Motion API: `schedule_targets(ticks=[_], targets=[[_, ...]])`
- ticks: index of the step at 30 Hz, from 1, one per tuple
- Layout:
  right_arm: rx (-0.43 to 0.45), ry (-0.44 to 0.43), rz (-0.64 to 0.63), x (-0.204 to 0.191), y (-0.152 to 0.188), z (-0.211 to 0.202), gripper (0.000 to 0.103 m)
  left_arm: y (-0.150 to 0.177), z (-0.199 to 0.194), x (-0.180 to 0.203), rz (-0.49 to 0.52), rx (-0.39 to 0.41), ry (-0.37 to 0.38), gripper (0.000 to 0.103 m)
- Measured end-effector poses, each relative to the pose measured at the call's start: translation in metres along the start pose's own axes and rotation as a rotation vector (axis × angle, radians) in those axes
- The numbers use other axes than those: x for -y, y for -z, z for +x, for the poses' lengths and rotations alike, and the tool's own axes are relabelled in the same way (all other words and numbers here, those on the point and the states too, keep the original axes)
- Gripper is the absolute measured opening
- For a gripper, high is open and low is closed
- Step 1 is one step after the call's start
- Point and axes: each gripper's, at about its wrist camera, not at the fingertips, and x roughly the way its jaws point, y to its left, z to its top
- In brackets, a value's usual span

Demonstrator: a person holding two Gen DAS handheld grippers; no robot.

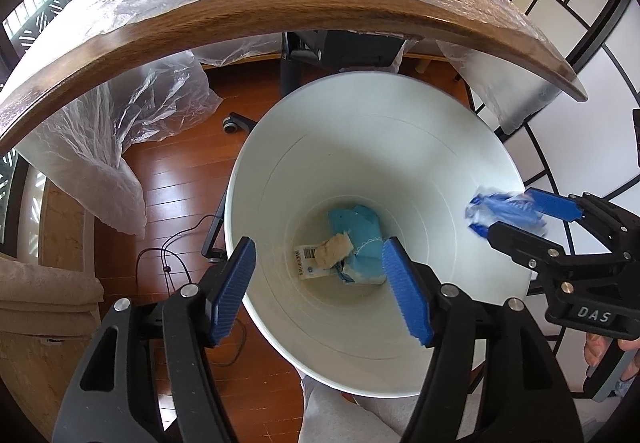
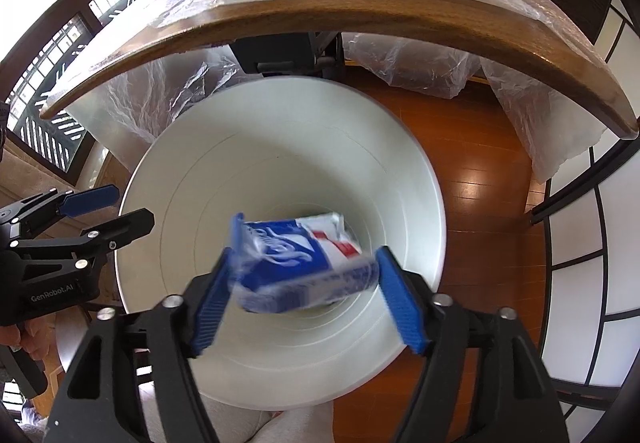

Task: Collect trash
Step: 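Open the left tool to drop the bundle while the right tool drops the Tempo pack, then move the left tool to the yellow cup while the right tool approaches the Naproxen box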

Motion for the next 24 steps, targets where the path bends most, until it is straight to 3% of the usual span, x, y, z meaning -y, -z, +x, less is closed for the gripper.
schedule_targets(ticks=[3, 5, 11, 15, 21, 24], targets=[[0.015, -0.018, 0.020, 0.003, -0.002, -0.005, 0.080, -0.001, -0.002, 0.001, 0.002, 0.006, -0.010, 0.072], [0.028, -0.019, 0.024, 0.004, -0.003, -0.008, 0.084, -0.001, -0.004, 0.001, 0.001, 0.011, -0.017, 0.080], [0.087, -0.028, 0.043, 0.010, -0.013, -0.031, 0.090, -0.007, -0.018, 0.005, -0.007, 0.036, -0.030, 0.087], [0.174, -0.023, 0.037, 0.011, -0.024, -0.060, 0.097, -0.014, -0.044, 0.009, -0.017, 0.110, -0.029, 0.093], [0.372, 0.081, 0.061, 0.023, -0.045, -0.114, 0.099, -0.032, -0.084, 0.024, -0.010, 0.256, -0.083, 0.100], [0.399, 0.104, 0.078, 0.035, -0.060, -0.130, 0.099, -0.044, -0.096, 0.032, 0.007, 0.300, -0.104, 0.100]])
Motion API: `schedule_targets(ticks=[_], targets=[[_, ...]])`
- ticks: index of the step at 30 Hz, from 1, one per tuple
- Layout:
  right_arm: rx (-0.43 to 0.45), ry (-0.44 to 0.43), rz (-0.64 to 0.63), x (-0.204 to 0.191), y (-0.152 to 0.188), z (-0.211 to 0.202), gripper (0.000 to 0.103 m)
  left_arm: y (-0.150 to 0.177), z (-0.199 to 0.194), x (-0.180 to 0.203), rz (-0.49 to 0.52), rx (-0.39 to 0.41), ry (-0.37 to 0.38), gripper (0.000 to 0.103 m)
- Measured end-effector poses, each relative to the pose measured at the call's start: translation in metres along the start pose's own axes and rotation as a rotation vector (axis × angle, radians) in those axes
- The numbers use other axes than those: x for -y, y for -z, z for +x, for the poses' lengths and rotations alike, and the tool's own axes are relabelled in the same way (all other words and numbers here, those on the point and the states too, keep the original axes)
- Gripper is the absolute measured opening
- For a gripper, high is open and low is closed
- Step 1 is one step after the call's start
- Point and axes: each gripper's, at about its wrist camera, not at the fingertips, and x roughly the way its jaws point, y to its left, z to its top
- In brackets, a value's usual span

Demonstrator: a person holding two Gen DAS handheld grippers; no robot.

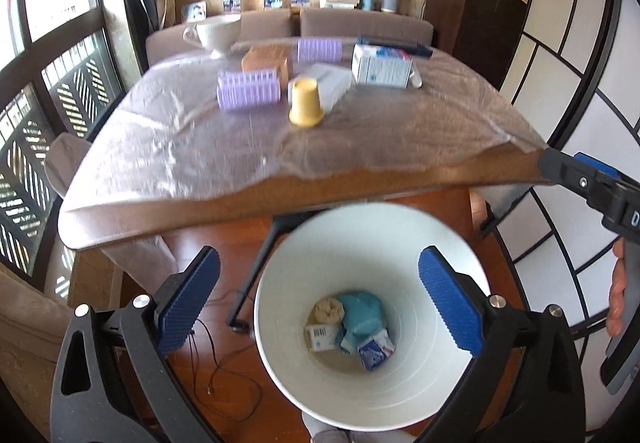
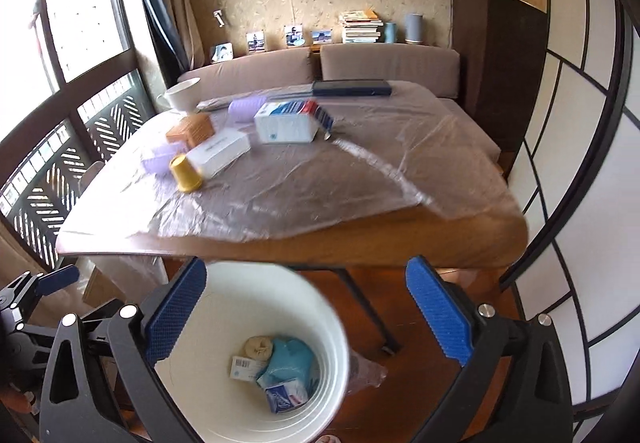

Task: Collect trash
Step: 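Move the left tool to the yellow cup while the right tool approaches the Naproxen box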

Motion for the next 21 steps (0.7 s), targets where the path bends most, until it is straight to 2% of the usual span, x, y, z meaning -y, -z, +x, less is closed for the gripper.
schedule_targets(ticks=[4, 11, 15, 18, 21], targets=[[0.048, 0.024, -0.014, 0.011, -0.018, -0.008, 0.099, -0.015, 0.000, 0.007, -0.001, 0.028, -0.040, 0.100], [0.144, -0.022, 0.044, 0.028, -0.049, -0.010, 0.099, -0.028, 0.000, 0.018, 0.003, 0.089, -0.132, 0.100], [0.106, -0.075, 0.076, 0.030, -0.064, 0.010, 0.099, -0.038, 0.010, 0.019, 0.014, 0.074, -0.152, 0.100], [0.047, -0.059, 0.043, 0.022, -0.077, 0.031, 0.099, -0.046, 0.019, 0.016, 0.030, 0.053, -0.152, 0.100], [0.033, -0.037, 0.012, 0.010, -0.087, 0.050, 0.099, -0.055, 0.031, 0.009, 0.037, 0.040, -0.153, 0.100]])
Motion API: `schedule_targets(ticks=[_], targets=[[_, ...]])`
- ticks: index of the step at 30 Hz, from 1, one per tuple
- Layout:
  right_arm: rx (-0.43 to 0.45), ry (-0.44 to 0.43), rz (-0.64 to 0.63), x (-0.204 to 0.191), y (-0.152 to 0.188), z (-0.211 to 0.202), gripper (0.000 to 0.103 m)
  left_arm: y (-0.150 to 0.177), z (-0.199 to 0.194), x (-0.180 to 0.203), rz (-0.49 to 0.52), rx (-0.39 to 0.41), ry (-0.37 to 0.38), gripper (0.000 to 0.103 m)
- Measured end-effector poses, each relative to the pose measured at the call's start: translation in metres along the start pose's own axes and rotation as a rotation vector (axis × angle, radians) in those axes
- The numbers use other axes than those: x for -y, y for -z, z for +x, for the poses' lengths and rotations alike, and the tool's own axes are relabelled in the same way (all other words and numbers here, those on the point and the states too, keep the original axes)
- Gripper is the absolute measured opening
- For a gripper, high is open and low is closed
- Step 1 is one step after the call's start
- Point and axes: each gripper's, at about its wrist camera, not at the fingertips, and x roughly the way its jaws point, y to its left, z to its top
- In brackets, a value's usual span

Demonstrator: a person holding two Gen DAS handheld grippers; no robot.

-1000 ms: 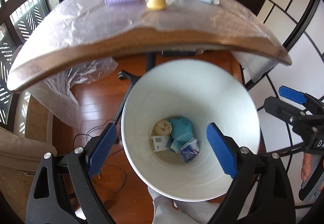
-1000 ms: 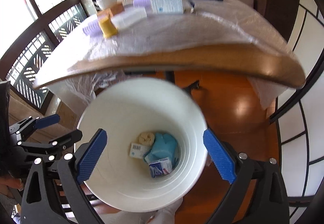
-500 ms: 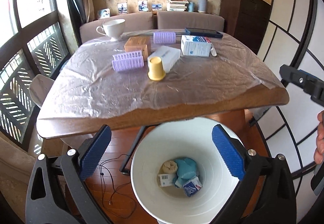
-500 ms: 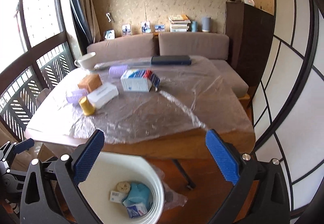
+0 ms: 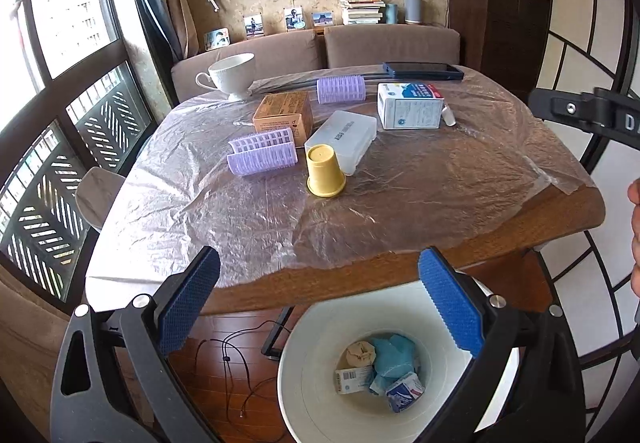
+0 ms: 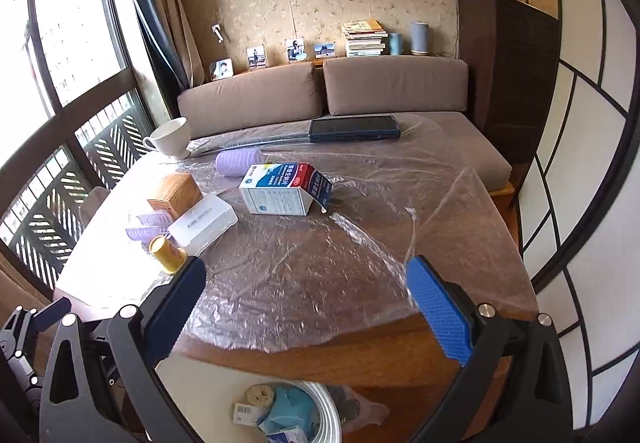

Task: Collect trash
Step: 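Move the left tool to the yellow cup while the right tool approaches the Naproxen box, then close the left tool on the yellow cup while the right tool grasps the Naproxen box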

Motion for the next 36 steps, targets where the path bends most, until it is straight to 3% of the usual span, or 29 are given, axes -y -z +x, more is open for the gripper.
schedule_targets(ticks=[13, 17, 25, 27, 31, 36], targets=[[-0.104, 0.084, 0.018, -0.043, -0.051, 0.115, 0.099, -0.030, 0.068, -0.021, 0.053, -0.055, 0.115, 0.100], [-0.146, 0.105, 0.032, -0.048, -0.059, 0.149, 0.099, -0.036, 0.082, -0.020, 0.073, -0.057, 0.096, 0.100], [-0.206, 0.125, 0.008, -0.051, -0.062, 0.191, 0.099, -0.046, 0.102, -0.021, 0.024, -0.078, 0.134, 0.100], [-0.206, 0.136, -0.012, -0.052, -0.063, 0.198, 0.099, -0.047, 0.104, -0.020, 0.015, -0.078, 0.139, 0.096], [-0.199, 0.129, -0.045, -0.052, -0.064, 0.203, 0.099, -0.047, 0.114, -0.023, -0.025, -0.112, 0.168, 0.079], [-0.198, 0.117, -0.078, -0.052, -0.065, 0.209, 0.097, -0.047, 0.113, -0.021, -0.015, -0.093, 0.154, 0.060]])
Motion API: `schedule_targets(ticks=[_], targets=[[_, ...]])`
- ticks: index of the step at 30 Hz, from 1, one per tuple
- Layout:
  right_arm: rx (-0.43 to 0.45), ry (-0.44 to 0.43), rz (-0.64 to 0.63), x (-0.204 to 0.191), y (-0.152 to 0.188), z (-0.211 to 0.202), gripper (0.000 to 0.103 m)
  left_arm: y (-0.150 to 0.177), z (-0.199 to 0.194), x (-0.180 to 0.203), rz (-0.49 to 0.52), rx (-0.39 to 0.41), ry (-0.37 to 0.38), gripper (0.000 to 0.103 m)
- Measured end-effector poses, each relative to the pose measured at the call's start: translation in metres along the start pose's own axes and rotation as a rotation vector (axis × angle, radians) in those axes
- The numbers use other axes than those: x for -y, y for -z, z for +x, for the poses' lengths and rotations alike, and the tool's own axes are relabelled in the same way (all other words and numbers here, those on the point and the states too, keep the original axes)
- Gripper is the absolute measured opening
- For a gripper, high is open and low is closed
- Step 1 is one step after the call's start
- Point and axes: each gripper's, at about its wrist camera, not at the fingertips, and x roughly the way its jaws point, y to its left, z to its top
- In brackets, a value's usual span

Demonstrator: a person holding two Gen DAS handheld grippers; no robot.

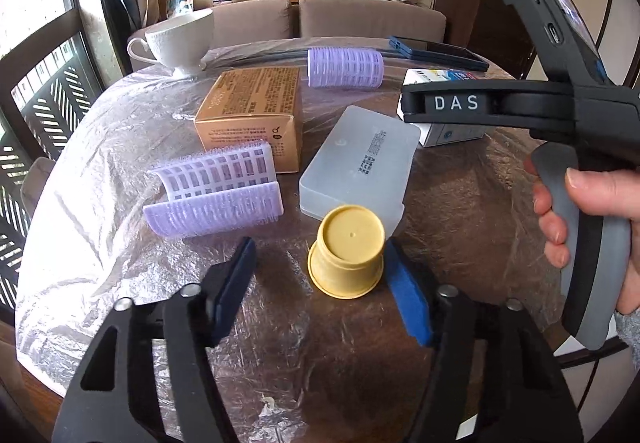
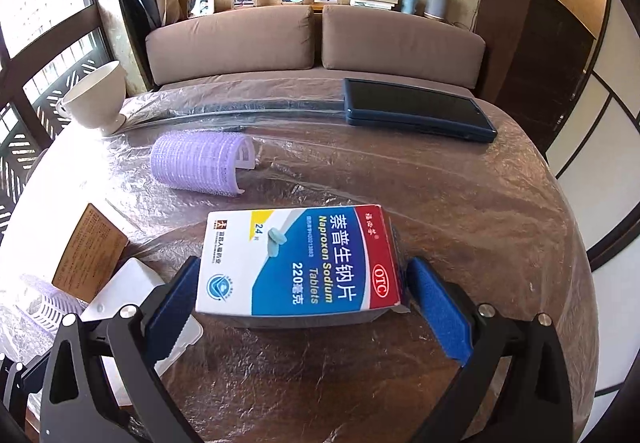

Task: Collect trash
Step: 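Close the left tool on the yellow cup while the right tool grasps the Naproxen box, then carry the yellow cup with the left tool while the right tool carries the Naproxen box over the bin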

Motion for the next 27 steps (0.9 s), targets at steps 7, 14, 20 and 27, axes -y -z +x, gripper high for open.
schedule_targets(ticks=[7, 14, 20, 27], targets=[[0.021, 0.028, -0.072, -0.005, 0.005, -0.001, 0.081, 0.001, -0.003, -0.001, 0.012, 0.016, -0.016, 0.039], [0.034, -0.014, -0.033, 0.004, 0.010, -0.013, 0.079, 0.004, -0.007, -0.007, -0.025, 0.013, -0.010, 0.039], [0.067, -0.025, -0.031, 0.011, 0.009, -0.029, 0.079, 0.003, -0.010, -0.011, -0.045, 0.013, -0.010, 0.039], [0.082, -0.061, -0.023, 0.016, 0.017, -0.052, 0.079, 0.004, -0.013, -0.013, -0.057, 0.011, -0.009, 0.039]])
